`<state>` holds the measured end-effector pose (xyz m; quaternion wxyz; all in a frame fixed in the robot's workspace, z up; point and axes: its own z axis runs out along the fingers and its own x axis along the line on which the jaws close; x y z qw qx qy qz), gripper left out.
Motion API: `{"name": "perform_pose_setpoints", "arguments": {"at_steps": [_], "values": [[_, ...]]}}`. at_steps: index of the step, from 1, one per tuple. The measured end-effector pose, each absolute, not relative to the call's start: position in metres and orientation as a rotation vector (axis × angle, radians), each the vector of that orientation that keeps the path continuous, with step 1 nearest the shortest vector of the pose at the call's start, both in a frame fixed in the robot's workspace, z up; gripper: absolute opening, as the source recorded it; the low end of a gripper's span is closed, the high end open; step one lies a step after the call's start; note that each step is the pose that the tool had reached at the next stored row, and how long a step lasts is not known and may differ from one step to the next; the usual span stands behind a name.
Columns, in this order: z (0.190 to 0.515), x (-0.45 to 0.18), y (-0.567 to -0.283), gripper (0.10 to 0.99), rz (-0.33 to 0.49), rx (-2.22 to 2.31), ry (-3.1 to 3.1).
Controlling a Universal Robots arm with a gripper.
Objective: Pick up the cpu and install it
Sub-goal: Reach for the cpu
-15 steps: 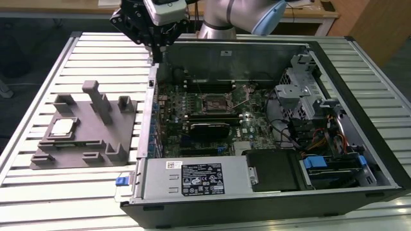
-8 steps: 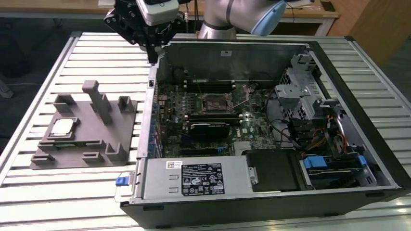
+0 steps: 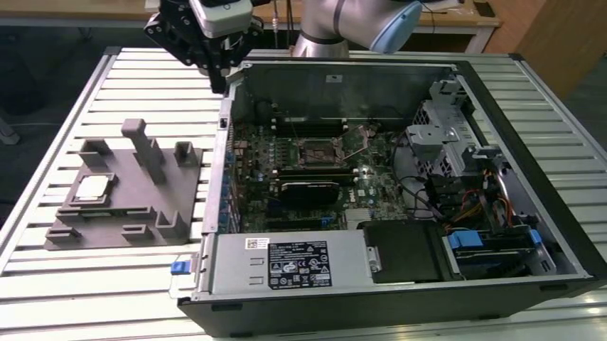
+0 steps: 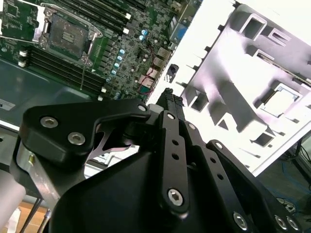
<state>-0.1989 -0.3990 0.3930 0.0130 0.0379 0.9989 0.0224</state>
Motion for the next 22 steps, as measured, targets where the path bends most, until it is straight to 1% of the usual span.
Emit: {"name": "perform_pose_setpoints", "arguments": {"at_steps": [22], "values": [[0.393, -0.220, -0.399, 0.106, 0.070, 0.118, 3.112]]}}
